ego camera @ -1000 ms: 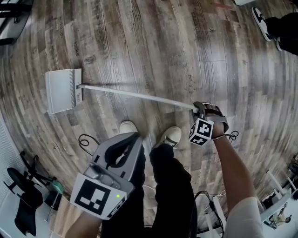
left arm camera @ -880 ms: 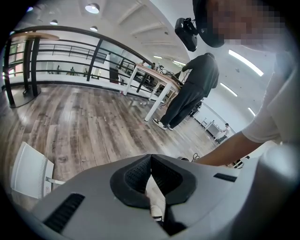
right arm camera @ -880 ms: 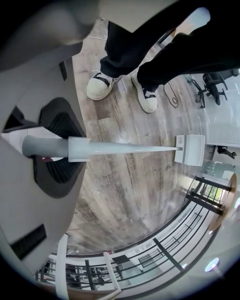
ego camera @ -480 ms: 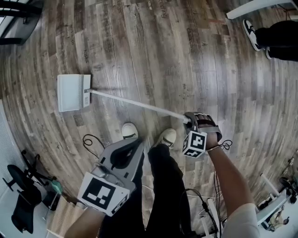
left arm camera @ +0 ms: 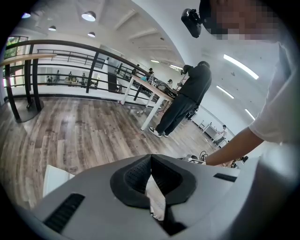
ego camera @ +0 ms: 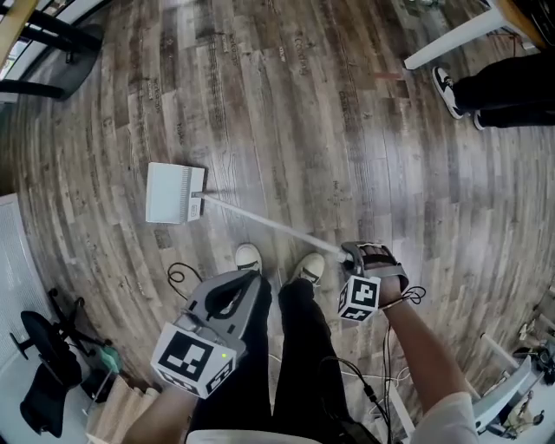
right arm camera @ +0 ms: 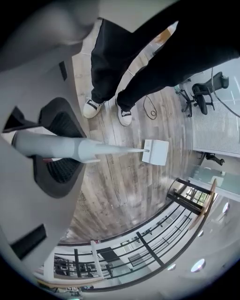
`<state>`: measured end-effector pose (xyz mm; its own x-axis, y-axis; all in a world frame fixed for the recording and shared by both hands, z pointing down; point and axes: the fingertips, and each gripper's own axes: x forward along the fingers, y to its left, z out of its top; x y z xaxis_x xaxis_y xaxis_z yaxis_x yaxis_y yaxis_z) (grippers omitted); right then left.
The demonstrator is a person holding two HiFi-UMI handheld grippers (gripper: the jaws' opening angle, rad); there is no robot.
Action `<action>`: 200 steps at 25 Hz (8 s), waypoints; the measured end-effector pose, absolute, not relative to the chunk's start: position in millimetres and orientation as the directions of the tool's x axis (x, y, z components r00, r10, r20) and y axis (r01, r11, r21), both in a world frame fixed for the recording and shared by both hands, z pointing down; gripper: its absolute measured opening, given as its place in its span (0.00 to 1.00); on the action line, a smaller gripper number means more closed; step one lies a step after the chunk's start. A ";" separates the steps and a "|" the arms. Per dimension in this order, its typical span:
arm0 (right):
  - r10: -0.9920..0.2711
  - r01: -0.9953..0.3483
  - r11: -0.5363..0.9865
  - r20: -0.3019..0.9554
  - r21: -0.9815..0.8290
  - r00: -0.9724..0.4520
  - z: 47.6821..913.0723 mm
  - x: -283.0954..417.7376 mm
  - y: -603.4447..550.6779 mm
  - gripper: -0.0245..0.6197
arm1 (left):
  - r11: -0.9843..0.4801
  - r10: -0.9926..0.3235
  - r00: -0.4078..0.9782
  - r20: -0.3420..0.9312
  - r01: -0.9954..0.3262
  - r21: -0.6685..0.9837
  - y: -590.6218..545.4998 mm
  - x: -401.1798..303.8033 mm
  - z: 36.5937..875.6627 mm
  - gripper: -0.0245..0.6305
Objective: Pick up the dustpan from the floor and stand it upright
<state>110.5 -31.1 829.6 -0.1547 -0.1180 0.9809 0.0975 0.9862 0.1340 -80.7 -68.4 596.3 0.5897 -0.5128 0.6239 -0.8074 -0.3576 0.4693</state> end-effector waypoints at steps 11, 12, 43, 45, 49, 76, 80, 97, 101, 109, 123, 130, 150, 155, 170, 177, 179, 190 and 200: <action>-0.101 0.082 0.991 0.994 0.105 -0.048 722.1 120.4 -1.1 0.23 | -0.395 -0.534 0.601 0.594 -0.799 0.453 -45.8 -88.4 509.0 0.07; -0.101 0.080 0.991 0.994 0.104 -0.040 712.4 119.6 -0.1 0.23 | -0.397 -0.536 0.603 0.592 -0.798 0.453 -44.4 -89.4 501.6 0.07; -0.075 0.072 0.996 0.955 0.057 0.288 587.6 90.1 10.8 0.23 | -0.463 -0.582 0.630 0.515 -0.777 0.426 0.1 -86.6 378.1 0.07; -0.081 0.089 0.994 0.951 0.057 0.299 586.9 81.2 8.8 0.23 | -0.457 -0.588 0.625 0.514 -0.780 0.426 0.1 -87.6 376.3 0.07; -0.086 0.097 0.994 0.944 0.058 0.319 589.0 66.9 12.4 0.23 | -0.438 -0.605 0.612 0.509 -0.790 0.429 1.9 -92.8 376.3 0.07; -0.119 0.106 0.990 0.938 0.089 0.326 589.1 38.9 7.9 0.27 | -0.375 -0.677 0.544 0.495 -0.835 0.404 19.5 -122.2 362.7 0.07; -0.105 0.079 0.993 0.956 0.086 0.275 581.5 37.1 9.6 0.30 | -0.390 -0.670 0.557 0.490 -0.826 0.407 16.6 -116.4 361.1 0.07; -0.131 -0.248 0.965 0.979 0.089 -0.158 513.2 23.8 -14.6 0.32 | -0.445 -0.643 0.589 0.490 -0.808 0.386 3.2 -98.6 350.9 0.07; -0.085 -0.220 0.975 0.963 0.027 -0.256 504.9 11.5 -3.7 0.32 | -0.454 -0.637 0.594 0.491 -0.804 0.384 1.4 -91.0 347.4 0.07; -0.162 -0.363 0.932 0.862 -0.027 -0.480 450.6 3.5 -16.5 0.32 | -0.470 -0.636 0.598 0.488 -0.802 0.370 -0.6 -86.2 337.8 0.07; -0.608 -0.716 0.690 0.622 0.106 -0.494 318.3 125.7 -53.8 0.09 | -0.554 -0.614 0.645 0.454 -0.763 0.334 -14.9 -56.2 309.8 0.07; -0.757 -0.767 0.549 0.588 0.332 -0.287 333.6 207.4 -61.5 0.08 | -0.605 -0.586 0.684 0.434 -0.726 0.328 -10.3 -29.0 299.9 0.07; -0.827 -0.911 0.413 0.426 0.018 -0.367 233.8 180.7 -7.9 0.08 | -0.612 -0.605 0.686 0.405 -0.725 0.316 9.8 -14.4 281.5 0.07; -0.831 -0.911 0.408 0.389 -0.060 -0.398 209.2 170.6 -7.3 0.08 | -0.598 -0.624 0.675 0.393 -0.737 0.316 11.1 -18.2 275.7 0.07; -0.831 -0.874 0.464 0.270 -0.147 -0.486 154.8 123.5 -12.5 0.08 | -0.550 -0.694 0.612 0.378 -0.790 0.270 3.0 -33.7 257.0 0.07; -0.812 -0.896 0.396 0.379 -0.200 -0.443 228.3 96.4 -13.1 0.08 | -0.506 -0.735 0.559 0.384 -0.829 0.238 -3.7 -46.2 249.3 0.07; -0.798 -0.894 0.405 0.403 -0.190 -0.447 240.7 88.5 -14.6 0.08 | -0.511 -0.736 0.561 0.378 -0.827 0.234 -4.4 -45.5 247.2 0.07; -0.797 -0.890 0.428 0.400 -0.156 -0.453 234.2 92.0 -24.9 0.08 | -0.528 -0.727 0.577 0.372 -0.817 0.234 -6.2 -34.9 242.4 0.07; -0.796 -0.892 0.424 0.404 -0.158 -0.450 235.8 96.6 -21.4 0.08 | -0.529 -0.721 0.581 0.378 -0.813 0.242 -2.3 -34.0 245.4 0.07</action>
<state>96.6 -21.4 235.8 -0.4504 -0.7960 0.4045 -0.8917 0.4241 -0.1583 -34.0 -2.3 245.4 0.5813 -0.7207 0.3778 -0.8133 -0.5292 0.2418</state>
